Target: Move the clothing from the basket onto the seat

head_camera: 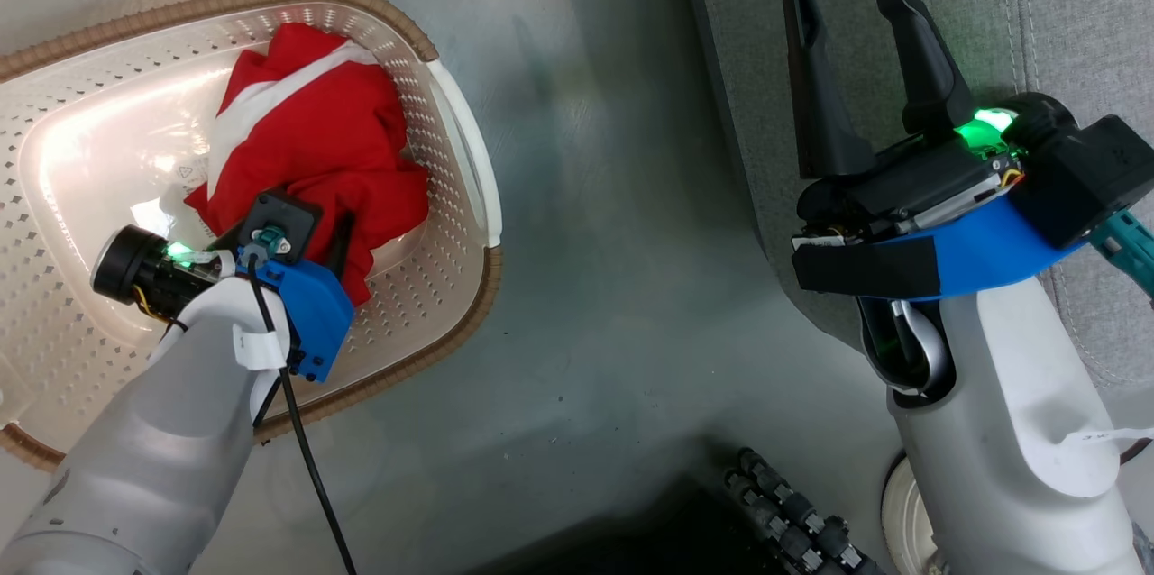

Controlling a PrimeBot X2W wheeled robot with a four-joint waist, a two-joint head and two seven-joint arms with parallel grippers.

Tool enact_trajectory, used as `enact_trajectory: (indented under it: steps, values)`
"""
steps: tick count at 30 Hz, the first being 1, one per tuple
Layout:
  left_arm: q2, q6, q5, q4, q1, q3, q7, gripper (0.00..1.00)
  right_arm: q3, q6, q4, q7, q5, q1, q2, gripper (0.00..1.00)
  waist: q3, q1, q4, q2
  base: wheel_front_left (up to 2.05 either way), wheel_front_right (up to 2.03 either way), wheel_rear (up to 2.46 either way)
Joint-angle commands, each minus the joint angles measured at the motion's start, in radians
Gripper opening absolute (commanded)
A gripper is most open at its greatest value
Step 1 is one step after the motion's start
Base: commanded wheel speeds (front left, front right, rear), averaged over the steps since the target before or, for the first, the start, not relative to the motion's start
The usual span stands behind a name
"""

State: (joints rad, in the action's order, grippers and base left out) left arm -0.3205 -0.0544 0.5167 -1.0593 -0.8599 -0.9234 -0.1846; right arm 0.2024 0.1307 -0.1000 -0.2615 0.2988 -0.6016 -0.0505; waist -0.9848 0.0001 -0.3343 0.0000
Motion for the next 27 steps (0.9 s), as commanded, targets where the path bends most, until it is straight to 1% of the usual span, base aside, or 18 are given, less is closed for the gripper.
enact_trajectory:
  steps: [1,2,3,4,10,19,24,27]
  values:
    - [0.001,0.008,-0.001,-0.016,-0.022,-0.001,0.005,1.00,0.001,0.000,0.001,-0.005,0.010,-0.010,0.000,1.00,-0.002,-0.0001,-0.002,0.0000,0.00,0.00,0.00]
    - [0.005,0.009,0.002,-0.025,-0.024,0.000,0.005,1.00,0.003,0.000,0.003,-0.005,0.011,-0.009,0.000,1.00,-0.002,-0.0001,-0.002,0.0000,0.00,0.00,0.00]
    - [0.008,0.009,0.003,-0.031,-0.028,-0.001,0.003,0.28,0.004,0.000,0.004,-0.005,0.013,-0.008,0.000,1.00,-0.003,-0.0001,-0.002,0.0000,0.00,0.00,0.00]
    - [0.011,0.006,0.004,-0.037,-0.033,-0.002,0.000,0.00,0.005,0.000,0.004,-0.005,0.013,-0.007,0.000,1.00,-0.003,-0.0001,-0.002,0.0000,0.00,0.00,0.00]
    - [0.026,-0.015,0.011,-0.070,-0.039,-0.009,-0.008,0.00,0.003,0.000,0.002,-0.005,0.013,-0.008,0.000,1.00,0.001,-0.0001,0.001,0.0000,0.00,0.00,0.00]
    - [0.045,-0.030,0.019,-0.102,-0.054,-0.019,-0.019,0.00,-0.001,0.000,-0.001,-0.005,0.004,-0.009,0.000,1.00,0.012,-0.0001,0.006,0.0000,0.00,0.00,0.00]
    - [0.064,-0.041,0.026,-0.121,-0.052,-0.025,-0.029,0.00,-0.001,0.000,-0.017,-0.005,-0.016,-0.007,0.000,1.00,0.045,-0.0001,0.020,0.0000,0.00,0.00,0.00]
    - [0.089,-0.044,0.030,-0.130,-0.041,-0.031,-0.038,0.00,-0.008,0.000,-0.040,-0.005,-0.037,0.000,0.000,1.00,0.085,-0.0001,0.036,0.0000,0.00,0.00,0.00]
